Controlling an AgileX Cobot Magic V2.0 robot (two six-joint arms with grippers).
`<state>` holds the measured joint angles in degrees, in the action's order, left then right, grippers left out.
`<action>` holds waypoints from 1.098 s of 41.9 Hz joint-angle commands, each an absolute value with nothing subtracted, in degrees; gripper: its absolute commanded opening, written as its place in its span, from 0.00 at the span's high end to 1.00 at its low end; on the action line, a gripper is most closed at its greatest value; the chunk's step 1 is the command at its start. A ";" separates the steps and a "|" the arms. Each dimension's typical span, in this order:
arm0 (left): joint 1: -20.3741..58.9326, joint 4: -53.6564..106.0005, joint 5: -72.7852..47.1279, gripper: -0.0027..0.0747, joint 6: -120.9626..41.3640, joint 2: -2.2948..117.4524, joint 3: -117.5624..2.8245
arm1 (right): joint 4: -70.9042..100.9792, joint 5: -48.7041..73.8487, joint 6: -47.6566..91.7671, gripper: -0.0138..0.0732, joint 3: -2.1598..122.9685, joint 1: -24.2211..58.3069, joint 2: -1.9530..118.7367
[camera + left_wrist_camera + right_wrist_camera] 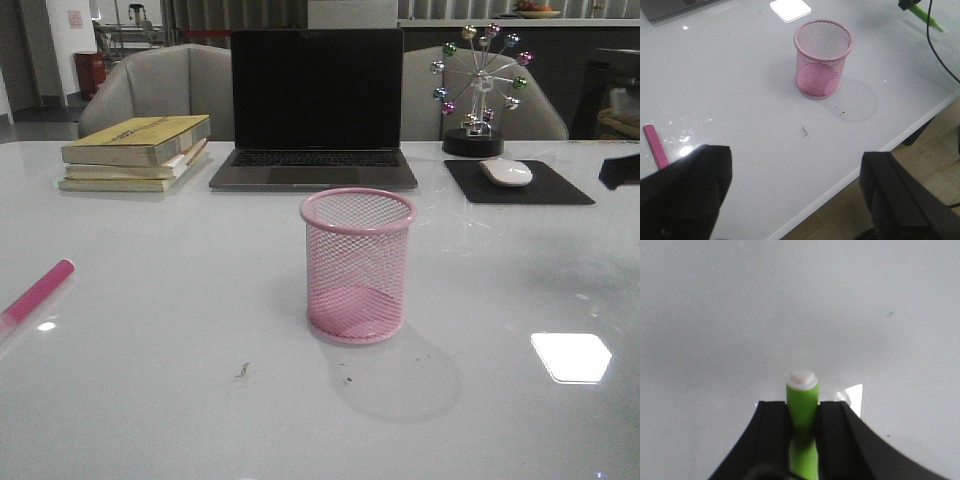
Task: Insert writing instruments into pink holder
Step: 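Lift the green marker and lower it into the pink mesh holder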
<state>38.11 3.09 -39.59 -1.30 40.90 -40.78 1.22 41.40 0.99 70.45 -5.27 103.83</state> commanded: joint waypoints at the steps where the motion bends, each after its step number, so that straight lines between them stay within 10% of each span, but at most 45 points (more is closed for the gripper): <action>1: 38.61 3.55 -35.39 0.21 -1.39 41.13 -42.41 | 1.81 33.19 1.65 0.69 66.28 -4.15 92.61; 19: 38.61 3.27 -35.10 0.21 -1.39 41.13 -42.41 | 4.76 -0.79 1.65 0.69 46.33 16.48 63.76; 46: 38.61 3.27 -33.81 0.21 -1.39 41.13 -42.41 | 4.53 -31.71 1.65 0.69 46.26 34.39 85.09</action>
<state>38.11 2.99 -38.35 -1.30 40.90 -40.78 4.84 -25.70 1.39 44.76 34.23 83.78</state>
